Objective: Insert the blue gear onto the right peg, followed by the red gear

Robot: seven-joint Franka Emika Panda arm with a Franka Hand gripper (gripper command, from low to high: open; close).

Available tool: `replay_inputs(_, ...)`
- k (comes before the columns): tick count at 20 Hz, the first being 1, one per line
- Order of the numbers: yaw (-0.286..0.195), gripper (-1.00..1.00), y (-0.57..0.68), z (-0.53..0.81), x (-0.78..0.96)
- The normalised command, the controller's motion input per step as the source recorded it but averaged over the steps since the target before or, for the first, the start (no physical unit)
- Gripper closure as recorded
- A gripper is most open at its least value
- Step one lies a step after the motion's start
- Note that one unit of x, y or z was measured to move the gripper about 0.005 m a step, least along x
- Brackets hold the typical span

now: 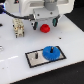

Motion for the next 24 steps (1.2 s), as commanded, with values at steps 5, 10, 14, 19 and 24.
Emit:
replay_inputs(5,0.000,-1.00,0.08,-0.31,-0.25)
replay_inputs(10,0.000,-1.00,0.07,-0.31,-0.27)
replay_inputs(14,0.000,1.00,0.06,-0.20,-0.25)
replay_inputs(19,0.000,1.00,0.04,-0.02,-0.12)
replay_inputs(24,0.000,1.00,0.06,0.06,-0.01)
